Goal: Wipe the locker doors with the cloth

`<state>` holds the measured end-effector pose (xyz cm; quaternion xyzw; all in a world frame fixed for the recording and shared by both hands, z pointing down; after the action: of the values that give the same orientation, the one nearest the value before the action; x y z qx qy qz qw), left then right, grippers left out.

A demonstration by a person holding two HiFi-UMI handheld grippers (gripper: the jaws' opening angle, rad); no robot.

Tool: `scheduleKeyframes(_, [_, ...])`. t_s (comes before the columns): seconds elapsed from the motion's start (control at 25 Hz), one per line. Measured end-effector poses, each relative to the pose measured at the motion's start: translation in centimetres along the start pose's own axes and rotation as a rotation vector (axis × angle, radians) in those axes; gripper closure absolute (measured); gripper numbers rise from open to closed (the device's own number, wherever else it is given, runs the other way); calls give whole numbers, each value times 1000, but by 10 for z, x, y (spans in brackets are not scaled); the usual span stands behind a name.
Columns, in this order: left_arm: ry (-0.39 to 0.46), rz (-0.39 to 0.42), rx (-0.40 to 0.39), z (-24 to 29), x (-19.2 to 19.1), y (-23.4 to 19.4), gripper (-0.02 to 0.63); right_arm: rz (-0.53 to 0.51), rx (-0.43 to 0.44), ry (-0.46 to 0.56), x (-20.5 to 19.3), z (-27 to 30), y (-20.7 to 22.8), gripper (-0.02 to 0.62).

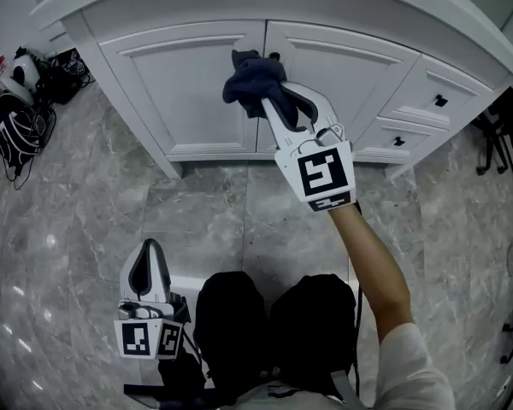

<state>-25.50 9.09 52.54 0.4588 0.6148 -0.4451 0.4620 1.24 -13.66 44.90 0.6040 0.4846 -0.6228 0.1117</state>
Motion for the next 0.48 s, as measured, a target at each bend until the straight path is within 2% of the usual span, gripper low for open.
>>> scheduleKeyframes(0.2, [-11, -2, -27, 9, -3, 18, 604, 29, -134, -47, 1, 17, 59, 525])
scheduleKeyframes(0.48, [-19, 40, -23, 13, 5, 25, 604, -47, -129, -87, -10, 7, 87, 525])
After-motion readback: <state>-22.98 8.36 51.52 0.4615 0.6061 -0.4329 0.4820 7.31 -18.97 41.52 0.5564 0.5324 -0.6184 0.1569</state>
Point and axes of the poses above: the fingertips, and each gripper's own axes: z forward along the fingers, y to its right, x out of its top, the point moved 9 cm from there along -z, backward along the fingers, and after that the axes turned 11 degrees about y, right-handed, at the moved point
